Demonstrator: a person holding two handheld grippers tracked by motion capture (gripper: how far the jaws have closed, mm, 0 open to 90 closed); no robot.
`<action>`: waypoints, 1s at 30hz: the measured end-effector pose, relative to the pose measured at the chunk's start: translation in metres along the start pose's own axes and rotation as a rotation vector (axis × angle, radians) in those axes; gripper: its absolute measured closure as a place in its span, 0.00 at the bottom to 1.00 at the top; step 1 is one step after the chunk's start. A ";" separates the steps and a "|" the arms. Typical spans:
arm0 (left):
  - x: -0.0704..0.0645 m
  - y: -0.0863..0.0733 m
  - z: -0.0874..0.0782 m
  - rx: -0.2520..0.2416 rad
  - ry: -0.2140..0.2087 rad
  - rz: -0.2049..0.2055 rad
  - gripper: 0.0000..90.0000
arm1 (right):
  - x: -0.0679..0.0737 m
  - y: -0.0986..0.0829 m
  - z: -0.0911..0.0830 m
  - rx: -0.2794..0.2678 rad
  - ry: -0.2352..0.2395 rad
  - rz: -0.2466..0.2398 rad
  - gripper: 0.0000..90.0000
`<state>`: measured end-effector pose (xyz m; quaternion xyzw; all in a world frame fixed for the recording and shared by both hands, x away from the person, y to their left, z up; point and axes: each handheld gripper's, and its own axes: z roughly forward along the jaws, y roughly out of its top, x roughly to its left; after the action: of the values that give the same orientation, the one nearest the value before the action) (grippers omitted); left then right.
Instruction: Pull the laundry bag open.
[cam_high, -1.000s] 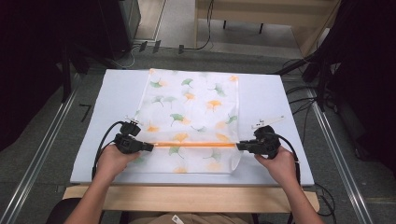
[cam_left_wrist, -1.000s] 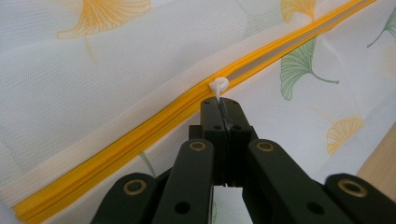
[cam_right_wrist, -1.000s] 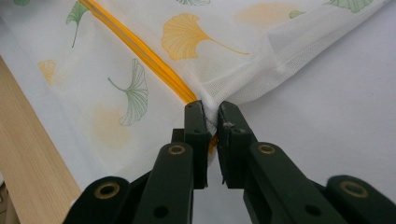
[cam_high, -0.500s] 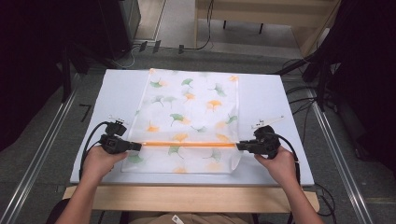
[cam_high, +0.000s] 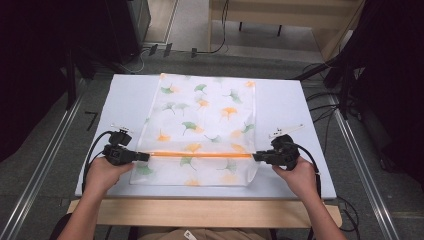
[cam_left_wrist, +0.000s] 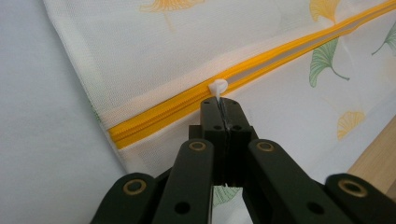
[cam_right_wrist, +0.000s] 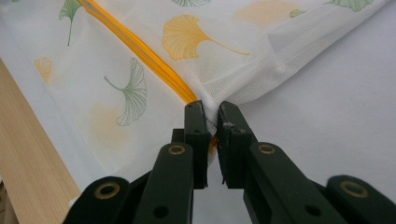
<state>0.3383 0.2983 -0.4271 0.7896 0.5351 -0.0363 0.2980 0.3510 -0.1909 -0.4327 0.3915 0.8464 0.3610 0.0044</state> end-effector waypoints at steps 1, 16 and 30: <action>0.000 0.000 0.000 0.001 0.003 0.001 1.00 | 0.000 0.000 0.000 -0.001 0.000 0.003 0.95; 0.021 -0.012 -0.018 -0.013 0.047 -0.026 1.00 | 0.000 0.000 0.001 0.003 -0.005 0.004 0.94; 0.024 -0.014 -0.020 -0.031 0.015 -0.029 1.00 | -0.001 -0.001 0.000 0.008 -0.005 0.010 0.94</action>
<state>0.3313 0.3322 -0.4258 0.7773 0.5493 -0.0263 0.3057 0.3512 -0.1916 -0.4338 0.3964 0.8459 0.3569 0.0032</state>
